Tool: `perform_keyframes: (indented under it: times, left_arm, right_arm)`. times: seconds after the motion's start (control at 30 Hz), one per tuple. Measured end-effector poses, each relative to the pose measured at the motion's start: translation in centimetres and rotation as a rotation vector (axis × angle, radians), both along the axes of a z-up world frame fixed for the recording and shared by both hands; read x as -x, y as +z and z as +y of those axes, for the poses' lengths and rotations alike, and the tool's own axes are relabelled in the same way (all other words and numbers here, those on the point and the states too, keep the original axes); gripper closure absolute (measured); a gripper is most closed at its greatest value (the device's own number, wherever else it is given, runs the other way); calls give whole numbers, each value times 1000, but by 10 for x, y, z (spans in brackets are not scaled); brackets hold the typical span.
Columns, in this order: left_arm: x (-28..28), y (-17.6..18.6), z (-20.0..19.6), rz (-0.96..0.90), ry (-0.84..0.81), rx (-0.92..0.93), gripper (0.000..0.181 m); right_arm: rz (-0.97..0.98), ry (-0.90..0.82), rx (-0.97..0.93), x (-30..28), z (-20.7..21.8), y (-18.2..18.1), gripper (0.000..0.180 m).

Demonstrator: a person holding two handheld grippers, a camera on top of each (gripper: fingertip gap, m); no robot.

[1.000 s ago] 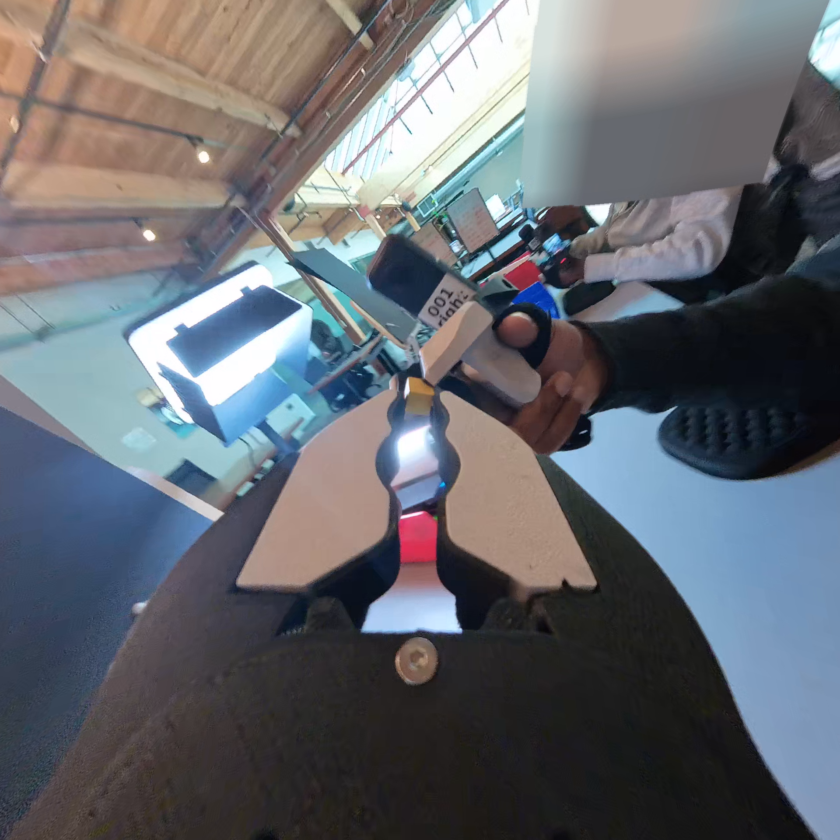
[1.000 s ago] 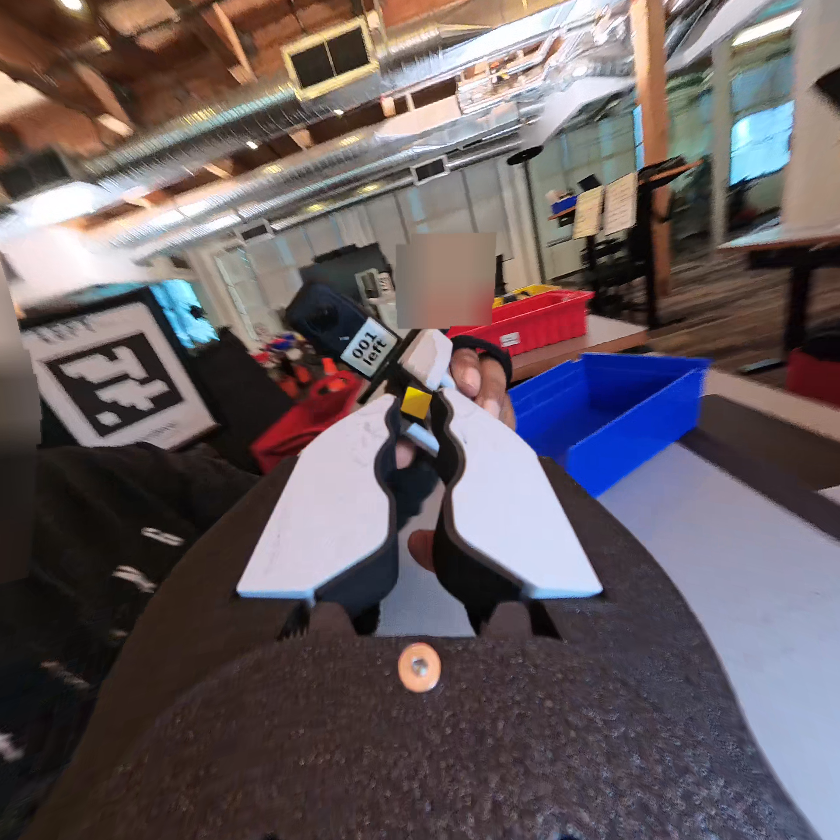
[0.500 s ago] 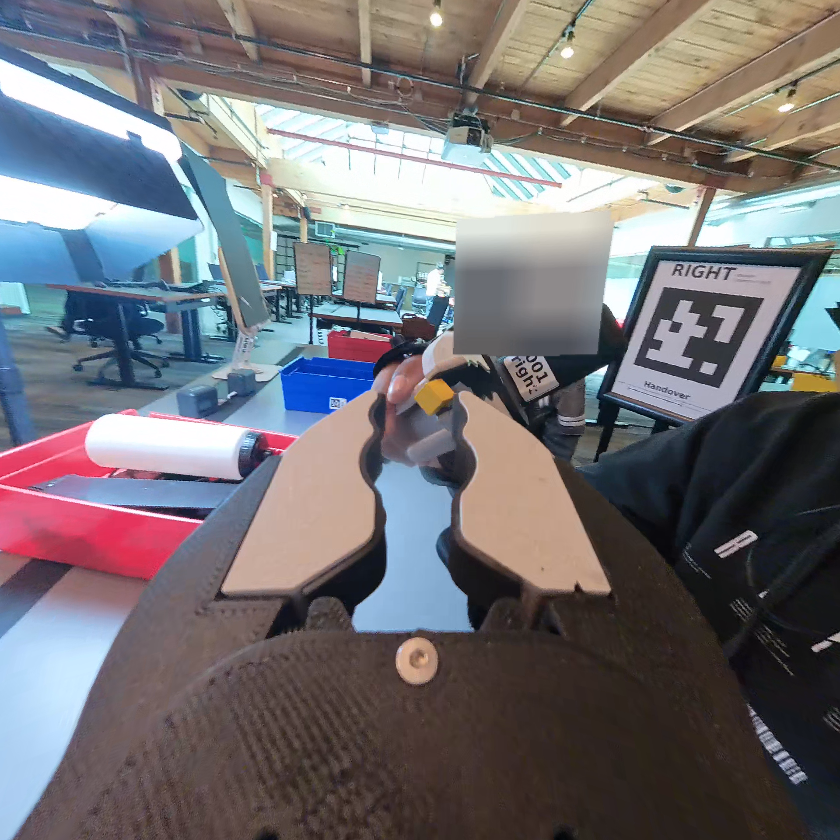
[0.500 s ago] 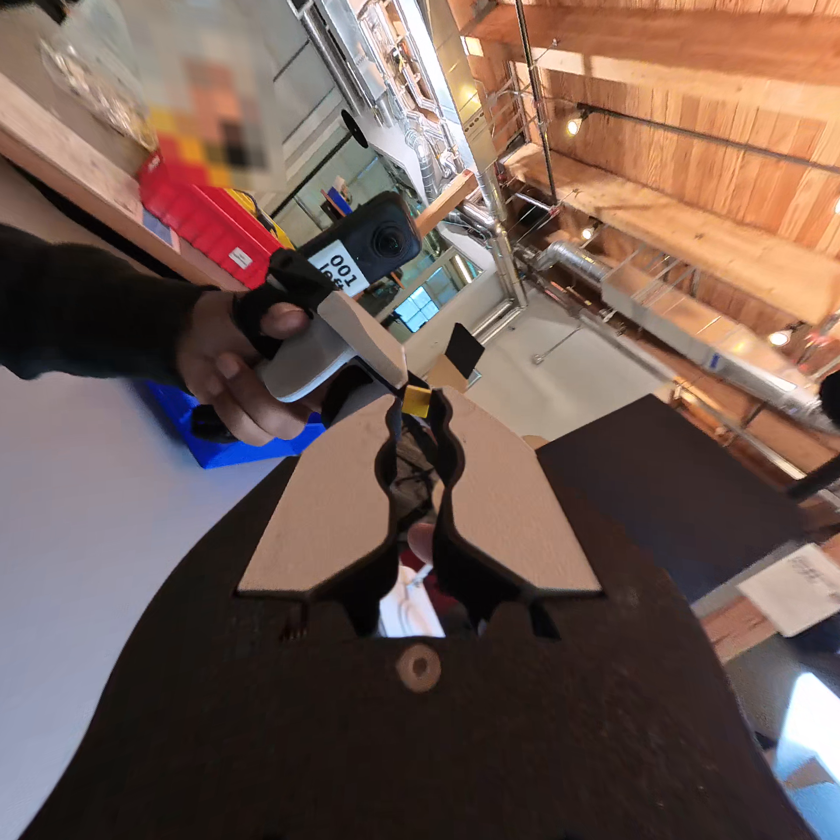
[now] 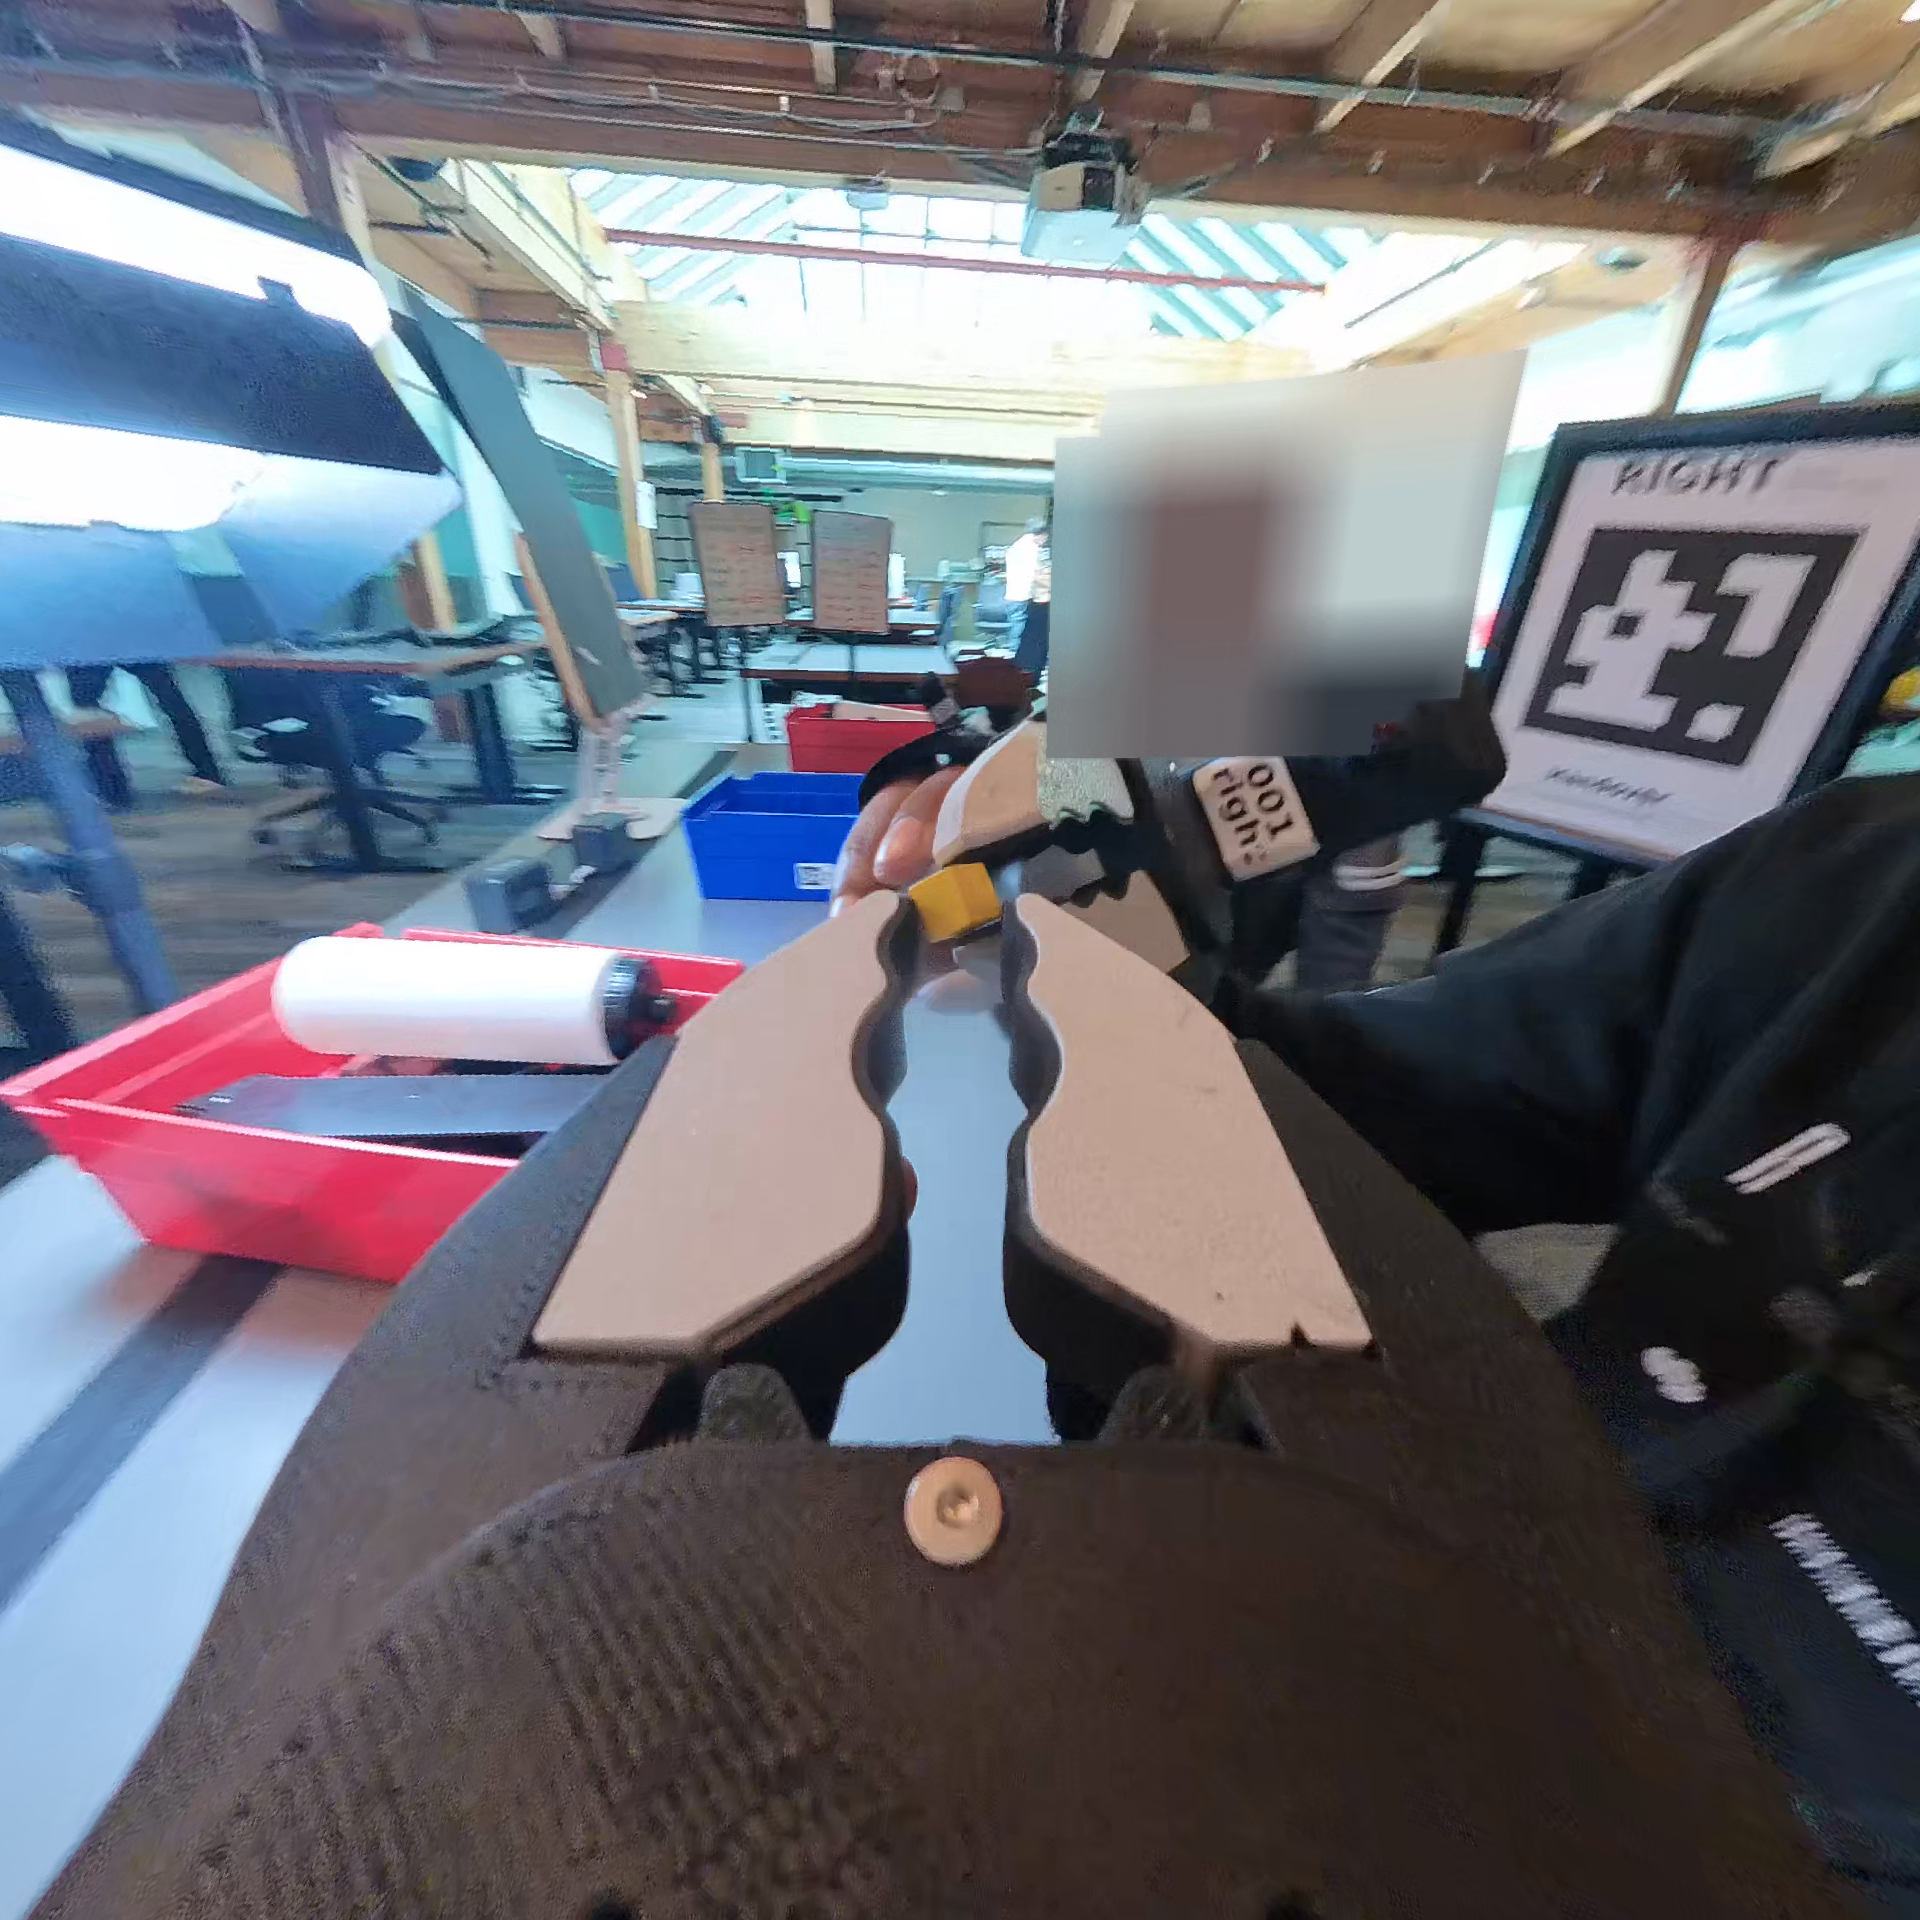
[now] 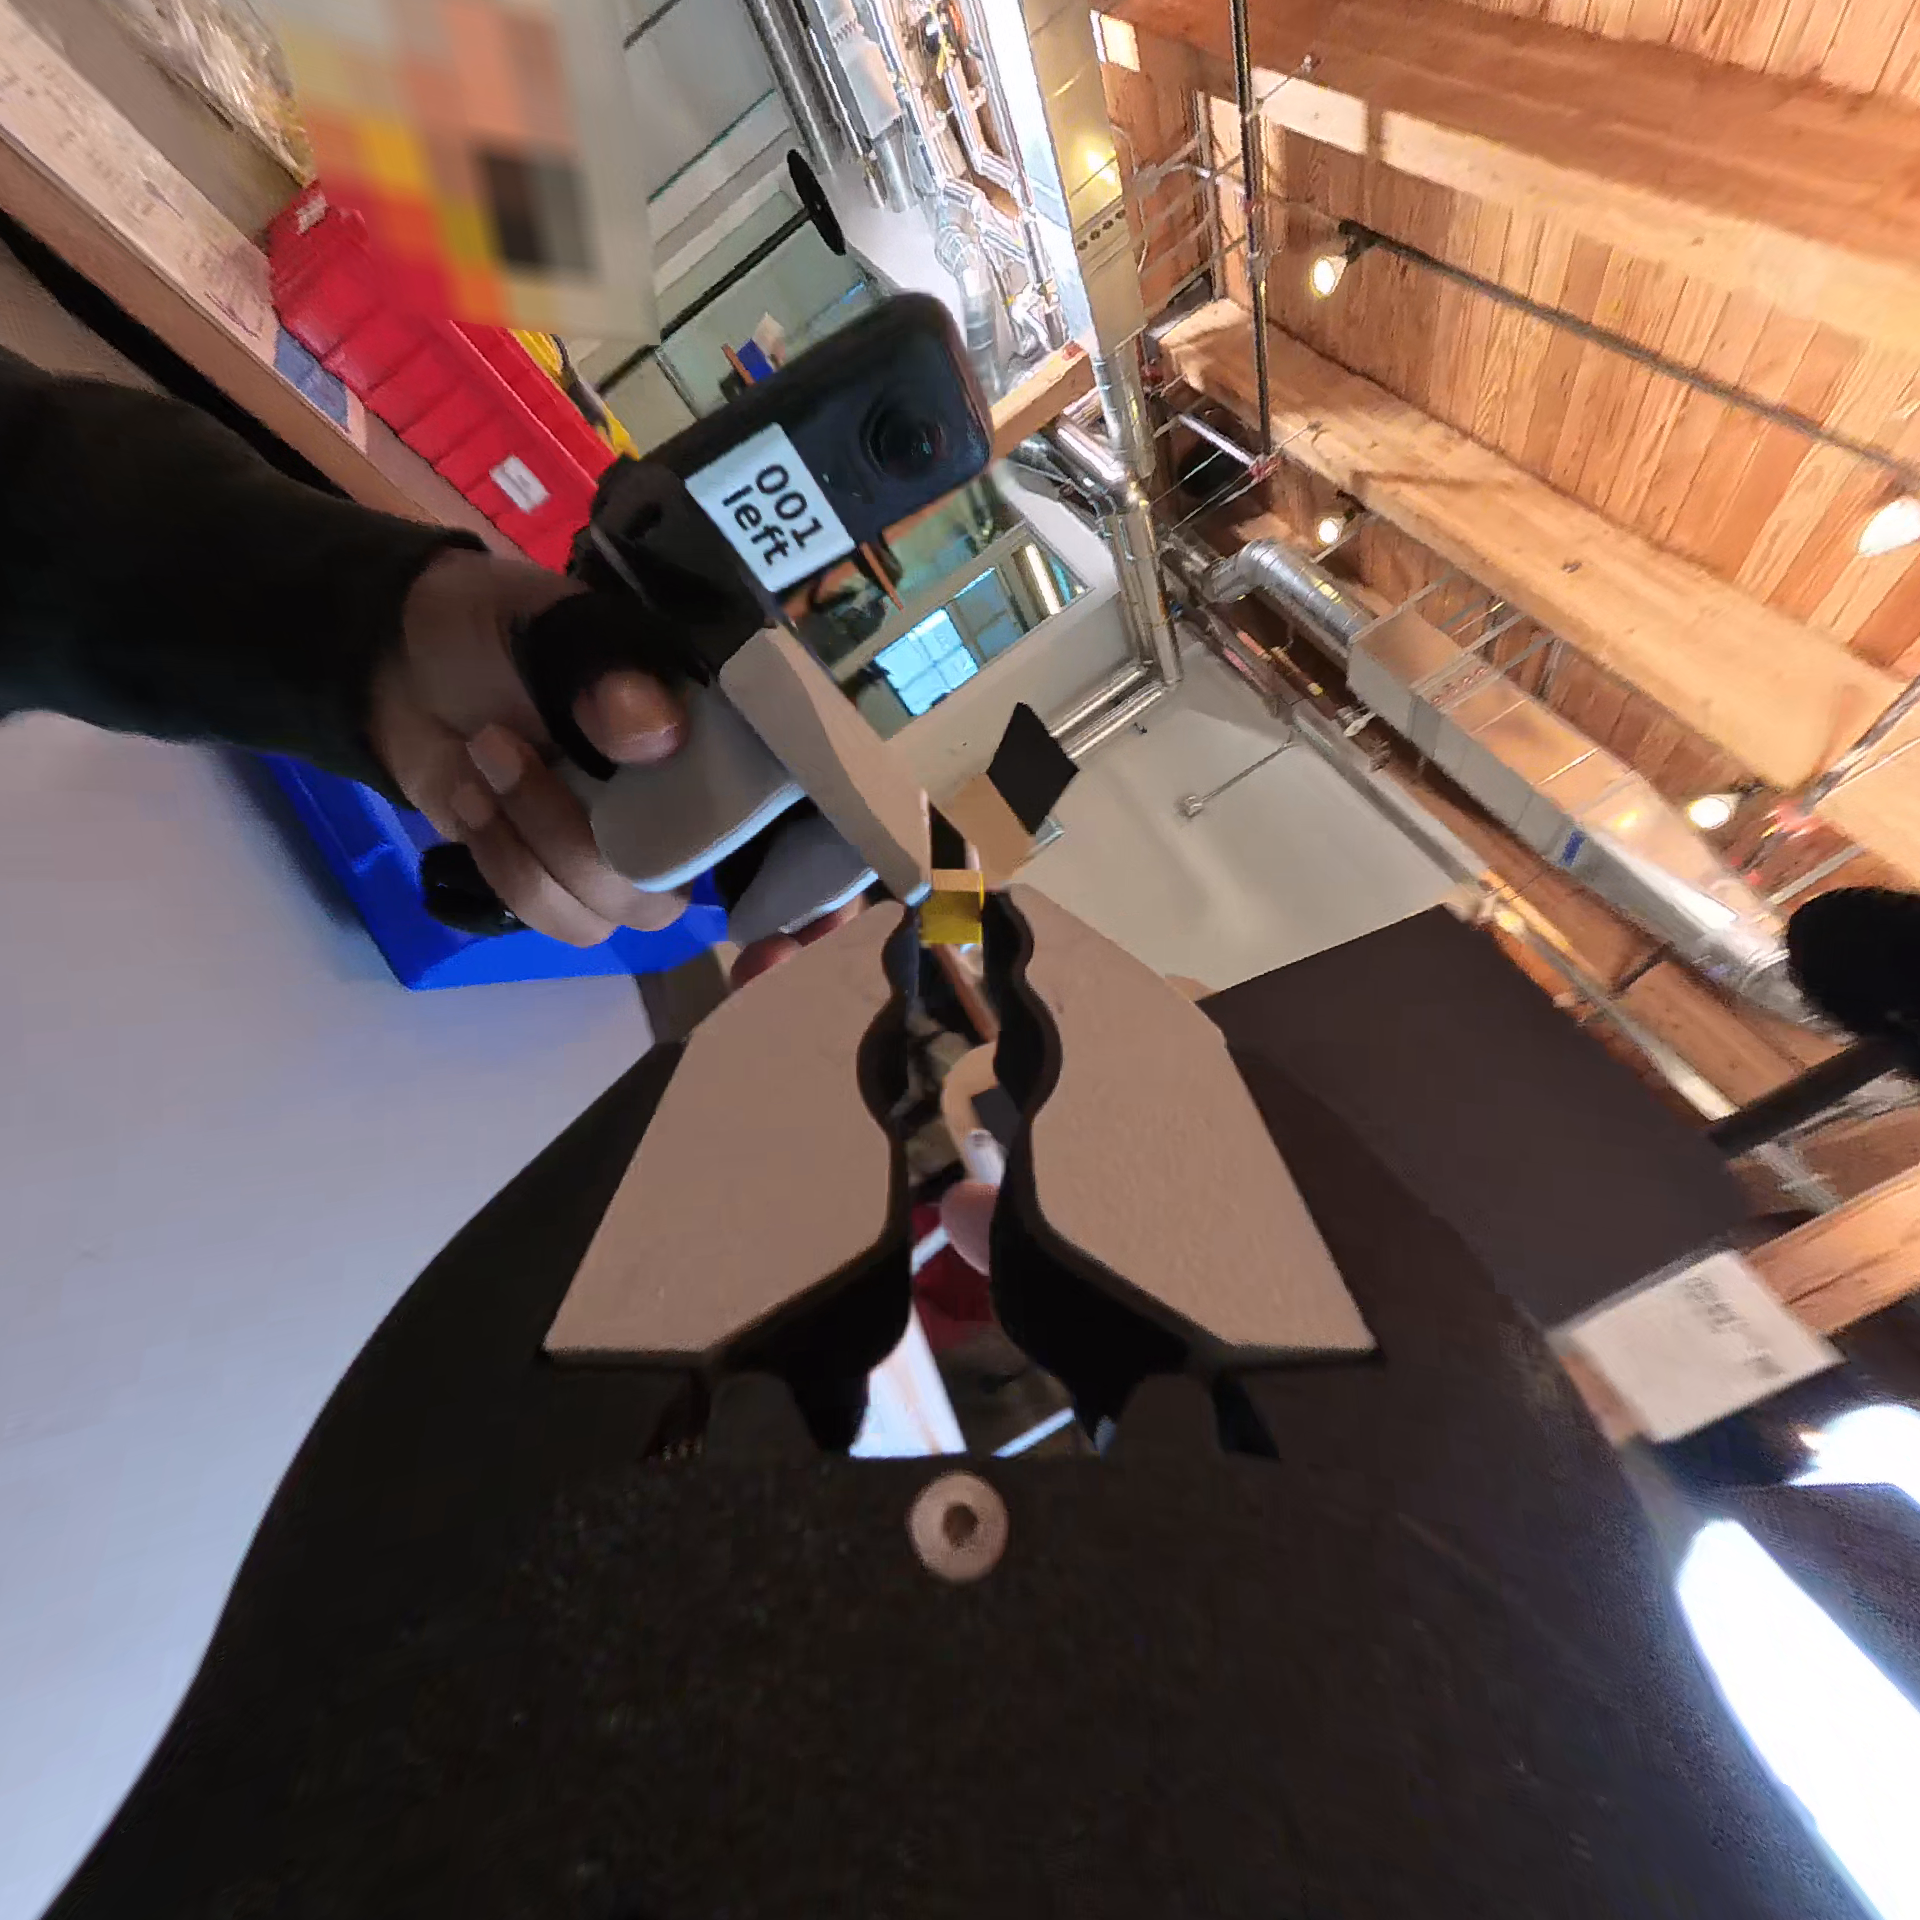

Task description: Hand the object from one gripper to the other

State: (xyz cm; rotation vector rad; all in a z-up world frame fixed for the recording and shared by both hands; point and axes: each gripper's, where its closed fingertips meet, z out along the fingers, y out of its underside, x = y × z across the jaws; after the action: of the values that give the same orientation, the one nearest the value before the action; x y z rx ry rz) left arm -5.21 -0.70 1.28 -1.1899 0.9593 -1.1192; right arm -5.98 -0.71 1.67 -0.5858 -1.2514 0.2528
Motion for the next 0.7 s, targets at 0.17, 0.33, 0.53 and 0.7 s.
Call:
perform_keyframes:
  times: [0.17, 0.33, 0.53, 0.7]
  left_arm:
    - [10, 3, 10, 104, 229, -266, 166]
    - [14, 4, 20, 231, 485, -584, 165]
    - [9, -2, 27, 381, 676, -868, 166]
    - [5, -5, 25, 441, 734, -1028, 166]
  right_arm:
    - [56, 229, 413, -10, 1, 9, 157]
    - [79, 323, 770, -12, 10, 11, 156]
    - [61, 296, 894, -2, 15, 1, 156]
    - [45, 249, 884, 3, 19, -6, 156]
